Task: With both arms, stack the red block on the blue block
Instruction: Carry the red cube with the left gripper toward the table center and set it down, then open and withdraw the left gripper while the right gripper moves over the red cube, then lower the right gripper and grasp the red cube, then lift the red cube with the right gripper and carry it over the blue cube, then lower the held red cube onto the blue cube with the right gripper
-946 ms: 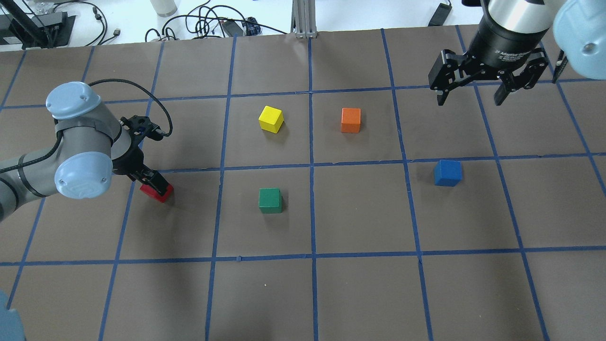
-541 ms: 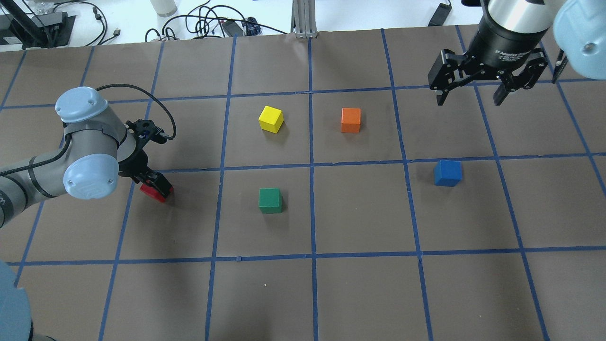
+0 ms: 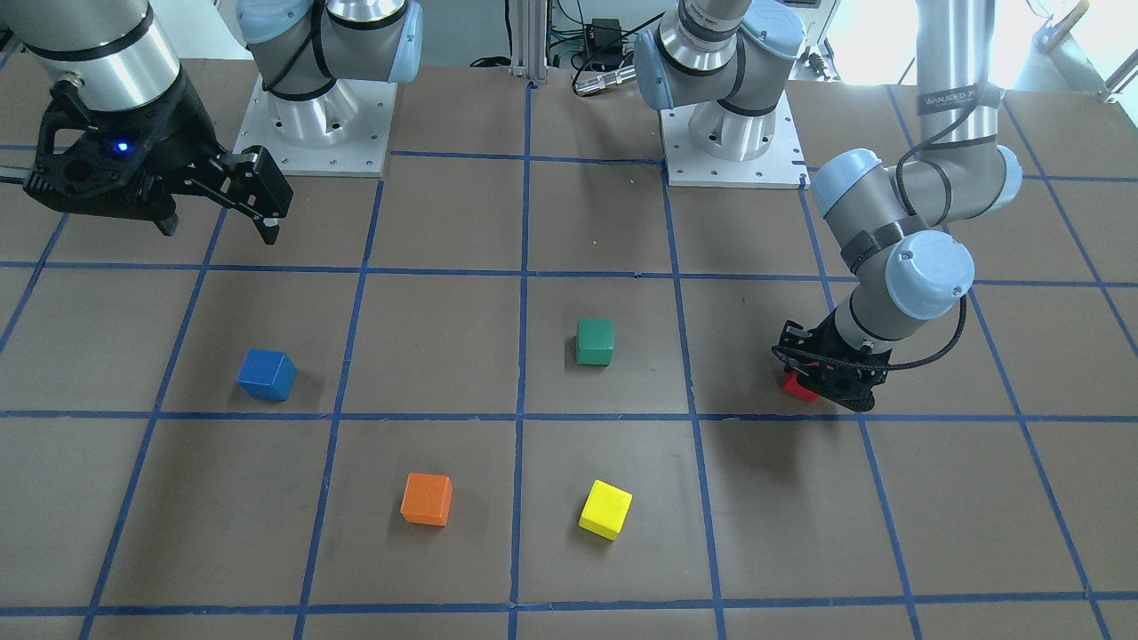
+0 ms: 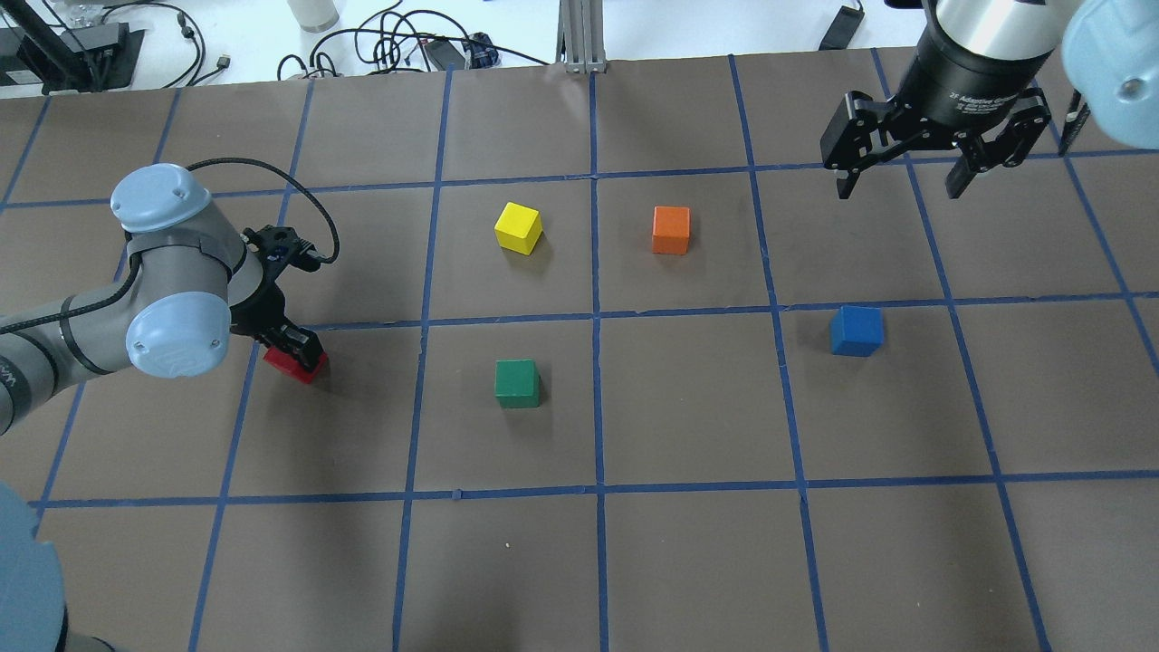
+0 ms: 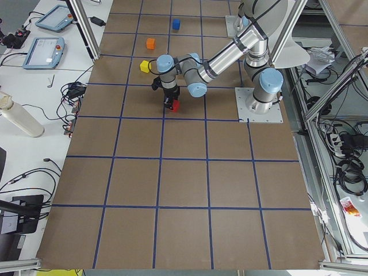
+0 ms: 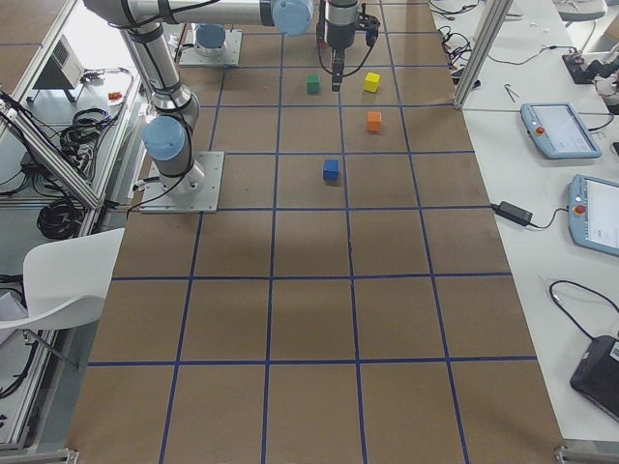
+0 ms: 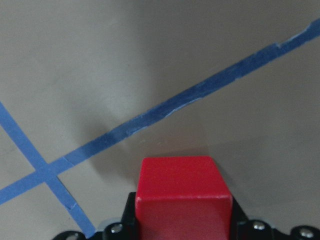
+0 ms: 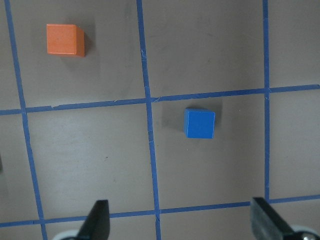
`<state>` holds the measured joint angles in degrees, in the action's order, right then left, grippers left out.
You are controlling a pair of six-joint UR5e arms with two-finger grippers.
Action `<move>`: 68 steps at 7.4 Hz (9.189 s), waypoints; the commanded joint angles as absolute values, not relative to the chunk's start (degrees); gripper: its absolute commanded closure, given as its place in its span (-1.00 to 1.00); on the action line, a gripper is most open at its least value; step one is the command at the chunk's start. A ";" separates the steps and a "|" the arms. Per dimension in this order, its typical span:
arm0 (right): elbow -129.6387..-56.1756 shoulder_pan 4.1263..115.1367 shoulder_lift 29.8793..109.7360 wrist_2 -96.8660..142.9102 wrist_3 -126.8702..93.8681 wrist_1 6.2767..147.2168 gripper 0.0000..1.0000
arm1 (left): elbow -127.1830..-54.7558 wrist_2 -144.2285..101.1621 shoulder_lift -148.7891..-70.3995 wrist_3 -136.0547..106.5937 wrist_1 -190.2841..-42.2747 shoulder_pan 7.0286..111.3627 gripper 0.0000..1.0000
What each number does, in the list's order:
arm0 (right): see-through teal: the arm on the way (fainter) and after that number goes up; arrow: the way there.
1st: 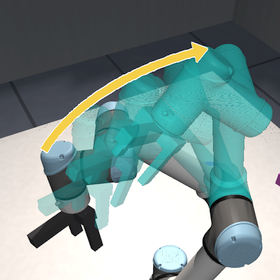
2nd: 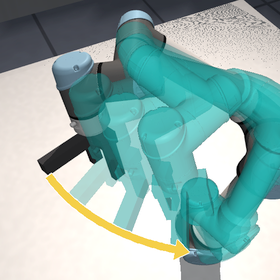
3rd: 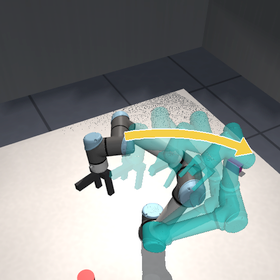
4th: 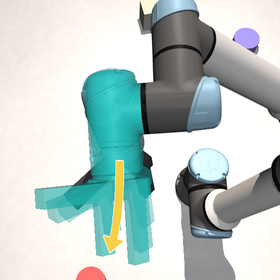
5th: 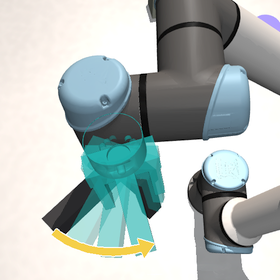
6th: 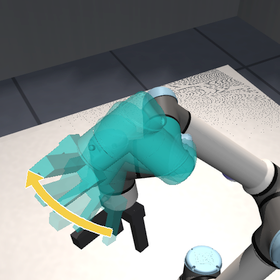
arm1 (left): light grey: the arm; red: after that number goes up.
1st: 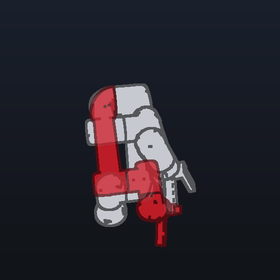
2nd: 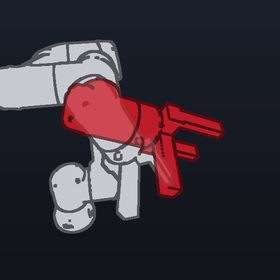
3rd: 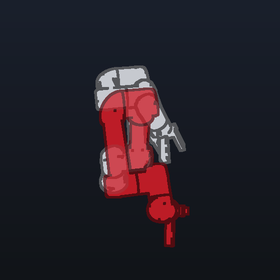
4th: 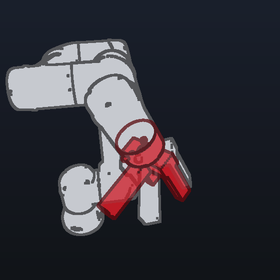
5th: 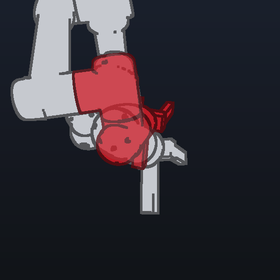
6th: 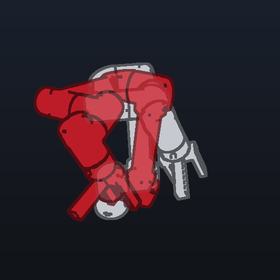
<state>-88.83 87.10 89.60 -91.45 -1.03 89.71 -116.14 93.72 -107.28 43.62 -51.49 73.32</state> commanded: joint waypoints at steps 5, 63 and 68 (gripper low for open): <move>-89.03 87.10 89.56 -91.58 -0.97 89.74 -1.00 | -93.90 90.55 -108.18 10.71 -75.31 93.12 0.63; -114.70 79.45 80.69 -93.00 3.69 126.30 0.90 | -94.22 89.03 -93.87 4.83 -84.20 90.88 -1.00; -115.05 79.80 79.45 -92.29 4.39 126.21 0.89 | -94.13 88.95 -94.31 4.75 -84.11 90.88 -1.00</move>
<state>-115.00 79.77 79.76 -92.25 4.27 126.20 -94.18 88.95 -94.28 4.69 -84.12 90.88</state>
